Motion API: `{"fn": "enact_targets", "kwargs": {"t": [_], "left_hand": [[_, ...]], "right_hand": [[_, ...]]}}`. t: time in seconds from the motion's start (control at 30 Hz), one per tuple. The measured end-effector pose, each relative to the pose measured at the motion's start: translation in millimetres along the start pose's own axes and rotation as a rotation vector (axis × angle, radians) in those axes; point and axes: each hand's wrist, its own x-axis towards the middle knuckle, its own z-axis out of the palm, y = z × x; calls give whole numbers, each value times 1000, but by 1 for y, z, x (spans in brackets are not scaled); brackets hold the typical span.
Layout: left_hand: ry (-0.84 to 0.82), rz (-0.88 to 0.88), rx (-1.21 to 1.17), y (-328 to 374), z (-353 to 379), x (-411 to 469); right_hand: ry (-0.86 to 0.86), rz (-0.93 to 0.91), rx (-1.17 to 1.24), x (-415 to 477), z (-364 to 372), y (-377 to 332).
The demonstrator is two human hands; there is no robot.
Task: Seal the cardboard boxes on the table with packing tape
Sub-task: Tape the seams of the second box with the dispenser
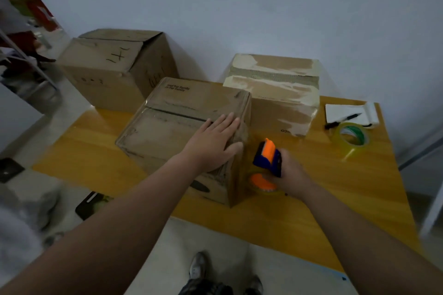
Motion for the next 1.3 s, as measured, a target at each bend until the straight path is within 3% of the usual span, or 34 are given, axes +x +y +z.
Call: {"fn": "enact_targets", "kwargs": {"t": [0.23,0.27,0.33,0.4,0.43,0.5,0.63,0.77,1.3], "left_hand": [[53,-91,-11,-53,-7,-32],[58,-107,-15,-62,-9,-36],[70,-126,-17,-74,-13,-42],[87,-129,-24,-82,-17,-47],[96,-128,-29,-84,-19,-50],[96,-95,-22,-88,-24,-54],[72,58,95,-91,-26,-57],[108,95,124,-92,-22,-52],[93,2,140,-97,-15,-39]], "right_hand": [[-248,30,204,3,-15,-15],[-193,31,249,5,-23,-25],[101,-38,257,16,-39,-61],[351,-201,98,37,-47,-112],[388,-282,-12,51,-46,-140],[310,-381,-255,80,-35,-191],[97,-256,-587,128,-11,-236],[-13,-120,-613,149,-8,-229],[46,-172,-795,126,19,-204]]}}
